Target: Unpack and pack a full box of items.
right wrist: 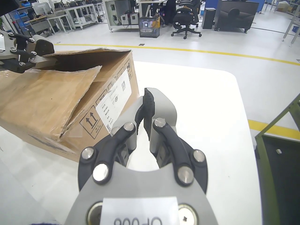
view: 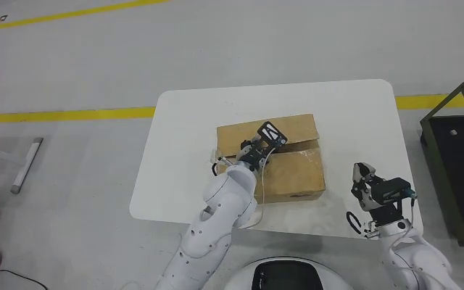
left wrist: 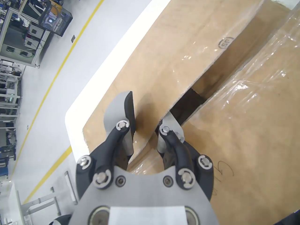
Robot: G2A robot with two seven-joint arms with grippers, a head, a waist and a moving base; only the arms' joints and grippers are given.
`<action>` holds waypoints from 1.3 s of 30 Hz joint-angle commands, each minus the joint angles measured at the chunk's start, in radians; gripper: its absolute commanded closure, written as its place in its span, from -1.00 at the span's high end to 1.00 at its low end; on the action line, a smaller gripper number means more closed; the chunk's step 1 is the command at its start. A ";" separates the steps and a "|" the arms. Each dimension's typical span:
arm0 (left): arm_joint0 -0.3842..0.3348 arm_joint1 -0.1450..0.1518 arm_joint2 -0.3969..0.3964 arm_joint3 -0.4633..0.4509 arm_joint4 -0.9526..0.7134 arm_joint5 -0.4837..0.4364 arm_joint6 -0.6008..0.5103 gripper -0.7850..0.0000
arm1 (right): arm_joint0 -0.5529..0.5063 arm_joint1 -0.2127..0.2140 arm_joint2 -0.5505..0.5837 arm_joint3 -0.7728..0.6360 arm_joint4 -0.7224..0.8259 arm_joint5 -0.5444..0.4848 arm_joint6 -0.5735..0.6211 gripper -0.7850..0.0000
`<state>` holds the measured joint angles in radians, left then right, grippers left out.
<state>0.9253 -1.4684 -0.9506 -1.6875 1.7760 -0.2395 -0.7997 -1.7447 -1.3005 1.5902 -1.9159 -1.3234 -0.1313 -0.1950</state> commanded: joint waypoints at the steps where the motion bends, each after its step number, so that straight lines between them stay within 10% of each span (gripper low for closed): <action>1: 0.010 0.000 -0.005 -0.015 -0.012 -0.008 0.004 -1.00 | -0.001 0.000 0.001 -0.005 0.001 0.003 0.000 -1.00; 11: 0.059 0.004 -0.032 -0.103 -0.027 -0.041 -0.014 -0.90 | -0.018 0.002 0.051 -0.070 0.039 0.025 -0.007 -1.00; 12: 0.061 0.004 -0.033 -0.109 -0.031 -0.048 -0.018 -0.43 | -0.020 0.002 0.059 -0.074 0.042 0.023 -0.005 -1.00; 13: 0.058 0.004 -0.036 -0.113 -0.029 -0.046 -0.020 1.00 | -0.020 0.003 0.066 -0.078 0.045 0.021 -0.004 -1.00; 21: -0.042 -0.015 -0.004 -0.044 0.007 0.008 0.035 1.00 | -0.015 0.005 0.097 -0.078 0.054 0.015 -0.001 -1.00; 39: -0.345 -0.127 0.132 0.432 0.003 0.341 0.149 1.00 | -0.047 0.003 0.114 -0.094 0.061 0.031 -0.011 -1.00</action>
<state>0.5867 -1.5893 -0.8245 -1.2792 1.7838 0.0881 -0.6499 -1.7894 -1.2968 1.7047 -2.0078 -1.2621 -0.1017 -0.2059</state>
